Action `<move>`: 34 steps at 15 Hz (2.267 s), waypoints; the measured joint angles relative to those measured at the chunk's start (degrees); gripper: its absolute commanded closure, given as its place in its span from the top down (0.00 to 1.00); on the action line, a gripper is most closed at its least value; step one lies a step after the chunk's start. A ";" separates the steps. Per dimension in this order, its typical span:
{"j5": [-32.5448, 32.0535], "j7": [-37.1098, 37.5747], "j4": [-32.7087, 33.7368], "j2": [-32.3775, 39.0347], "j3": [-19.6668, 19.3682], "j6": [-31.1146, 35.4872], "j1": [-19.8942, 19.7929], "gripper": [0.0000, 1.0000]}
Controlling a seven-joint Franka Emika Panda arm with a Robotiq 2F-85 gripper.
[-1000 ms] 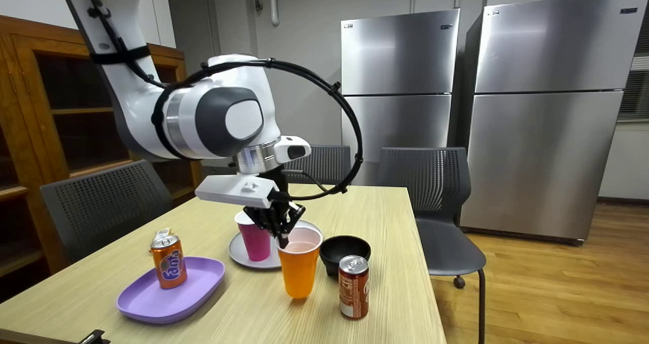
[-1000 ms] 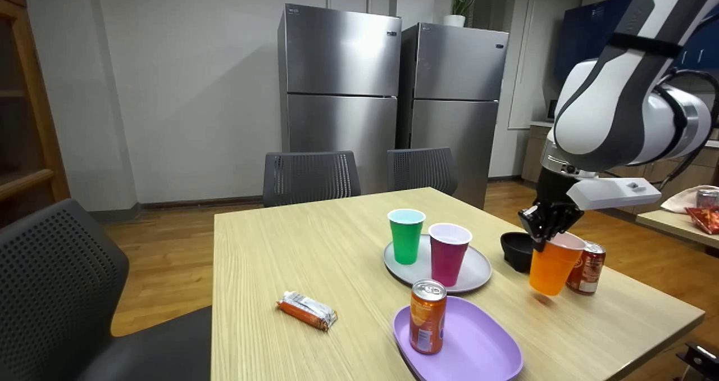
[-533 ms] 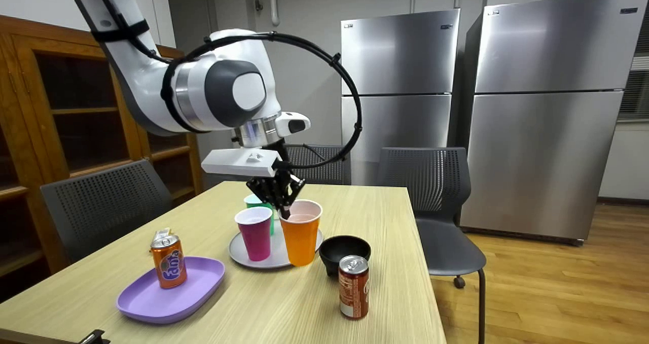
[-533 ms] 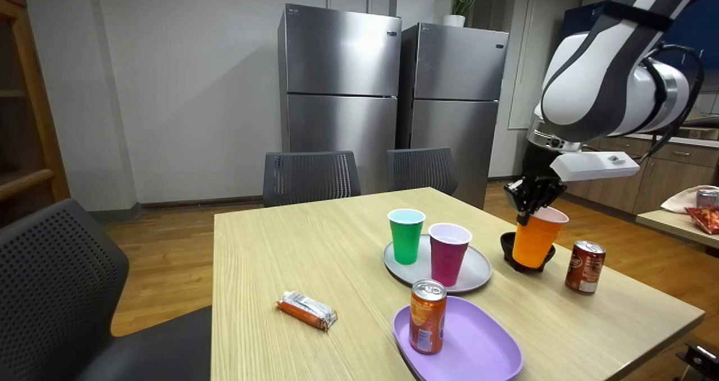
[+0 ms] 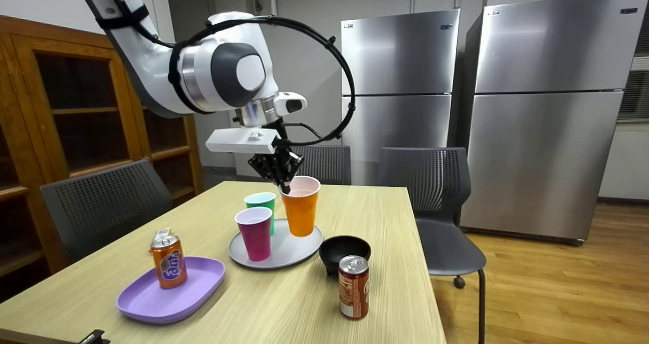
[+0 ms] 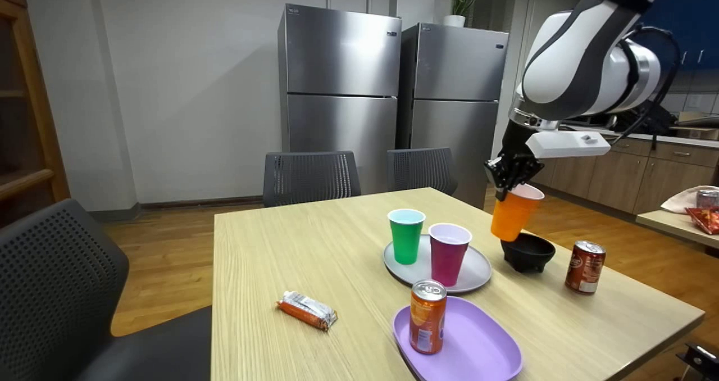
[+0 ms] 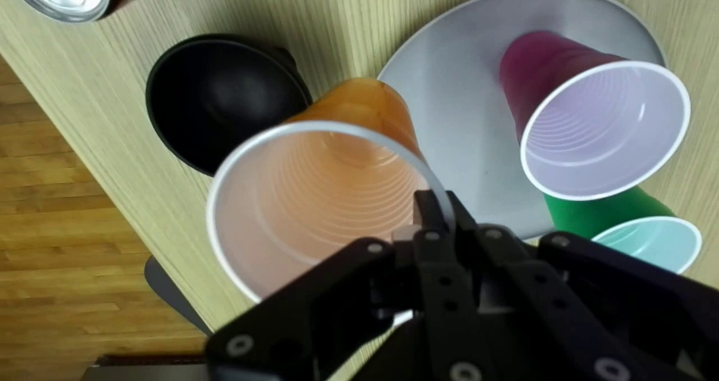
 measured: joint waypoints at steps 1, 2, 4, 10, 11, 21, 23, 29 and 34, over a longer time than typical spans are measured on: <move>0.03 0.67 0.68 0.30 0.30 -0.15 0.00 0.01; 0.03 1.42 1.40 0.77 0.57 -0.25 0.00 0.01; 0.03 3.08 3.02 2.26 1.04 -0.32 0.03 0.01; 0.29 8.31 9.48 10.09 1.16 -1.03 0.91 0.01; 0.85 8.76 10.74 11.56 1.16 -1.36 1.14 0.01; 7.87 11.64 22.16 21.15 2.21 -6.26 1.89 0.01; 7.88 12.48 23.37 22.14 2.20 -6.39 2.02 0.01; 7.88 14.56 25.49 24.48 1.95 -6.53 2.75 0.01; 7.88 15.46 26.26 25.82 1.55 -6.53 3.48 0.01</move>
